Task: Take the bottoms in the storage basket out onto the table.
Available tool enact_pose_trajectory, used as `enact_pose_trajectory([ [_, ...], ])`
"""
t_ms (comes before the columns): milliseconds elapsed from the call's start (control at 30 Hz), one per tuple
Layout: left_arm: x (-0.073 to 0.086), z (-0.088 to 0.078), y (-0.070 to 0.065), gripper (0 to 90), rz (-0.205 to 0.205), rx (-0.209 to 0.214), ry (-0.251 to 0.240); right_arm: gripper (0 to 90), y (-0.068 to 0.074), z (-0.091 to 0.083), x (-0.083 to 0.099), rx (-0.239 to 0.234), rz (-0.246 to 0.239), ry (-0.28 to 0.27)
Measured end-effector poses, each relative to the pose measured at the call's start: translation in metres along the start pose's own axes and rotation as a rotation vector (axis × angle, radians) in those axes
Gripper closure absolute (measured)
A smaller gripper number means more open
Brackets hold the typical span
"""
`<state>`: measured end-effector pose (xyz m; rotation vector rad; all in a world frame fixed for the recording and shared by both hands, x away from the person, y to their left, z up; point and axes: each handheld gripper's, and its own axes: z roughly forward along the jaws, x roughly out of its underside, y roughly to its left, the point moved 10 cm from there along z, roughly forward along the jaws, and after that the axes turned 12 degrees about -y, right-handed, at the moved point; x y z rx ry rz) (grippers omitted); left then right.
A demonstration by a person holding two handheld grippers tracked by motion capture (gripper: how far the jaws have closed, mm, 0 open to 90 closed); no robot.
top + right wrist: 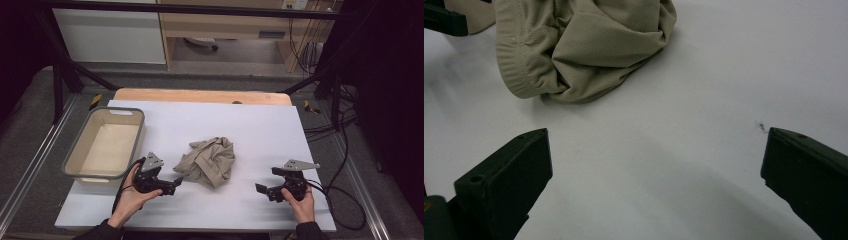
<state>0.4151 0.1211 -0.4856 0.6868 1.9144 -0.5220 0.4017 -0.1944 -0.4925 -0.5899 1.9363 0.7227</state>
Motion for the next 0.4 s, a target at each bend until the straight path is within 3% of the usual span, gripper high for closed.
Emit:
enact_pose_trajectory([
  [400,0.0092,-0.0018,0.0023,3.7,-0.001,-0.004,0.014,0.6,0.0001,-0.0002,-0.0002,-0.001,-0.002,-0.001],
])
